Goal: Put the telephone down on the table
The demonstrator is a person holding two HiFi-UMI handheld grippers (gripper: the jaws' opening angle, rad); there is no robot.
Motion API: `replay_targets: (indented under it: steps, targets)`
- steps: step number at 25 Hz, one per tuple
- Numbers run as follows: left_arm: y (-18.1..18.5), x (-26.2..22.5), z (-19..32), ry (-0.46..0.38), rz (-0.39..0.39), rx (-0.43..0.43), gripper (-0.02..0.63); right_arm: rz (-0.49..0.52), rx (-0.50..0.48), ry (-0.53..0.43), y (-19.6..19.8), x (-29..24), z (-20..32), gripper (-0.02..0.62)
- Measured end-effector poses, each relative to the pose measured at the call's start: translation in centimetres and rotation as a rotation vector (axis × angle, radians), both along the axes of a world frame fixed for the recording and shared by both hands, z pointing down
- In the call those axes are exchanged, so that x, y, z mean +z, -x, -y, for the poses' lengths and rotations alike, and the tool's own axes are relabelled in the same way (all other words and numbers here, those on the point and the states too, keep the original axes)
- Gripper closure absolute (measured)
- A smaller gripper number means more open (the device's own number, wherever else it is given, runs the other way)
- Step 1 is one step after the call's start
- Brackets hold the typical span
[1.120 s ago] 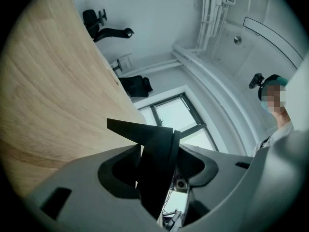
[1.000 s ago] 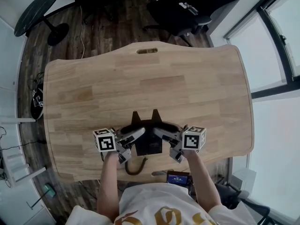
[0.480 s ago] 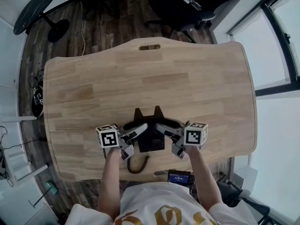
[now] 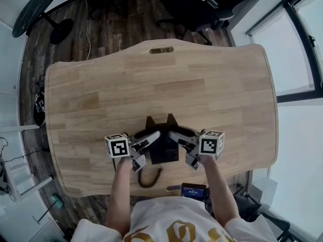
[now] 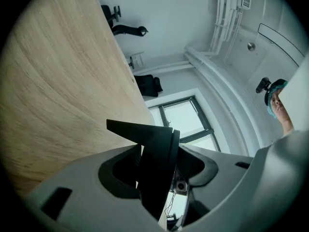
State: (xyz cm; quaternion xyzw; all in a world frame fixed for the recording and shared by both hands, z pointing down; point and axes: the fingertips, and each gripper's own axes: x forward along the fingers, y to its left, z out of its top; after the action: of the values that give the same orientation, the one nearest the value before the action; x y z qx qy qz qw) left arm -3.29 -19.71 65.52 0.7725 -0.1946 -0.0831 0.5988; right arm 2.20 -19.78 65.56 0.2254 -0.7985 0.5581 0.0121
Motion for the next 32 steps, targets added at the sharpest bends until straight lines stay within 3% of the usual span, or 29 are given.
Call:
replay_targets:
  steps: [20, 28, 32]
  targets:
    - [0.0, 0.9, 0.9, 0.05, 0.026, -0.01, 0.393, 0.001, 0.042, 0.006, -0.2, 0.6, 0.6, 0.411]
    - [0.6, 2.0, 0.9, 0.077, 0.146, -0.045, 0.334, -0.077, 0.094, -0.016, -0.4, 0.6, 0.7, 0.411]
    - [1.1, 1.7, 0.9, 0.069, 0.269, -0.061, 0.301, -0.163, 0.101, -0.053, -0.6, 0.4, 0.5, 0.413]
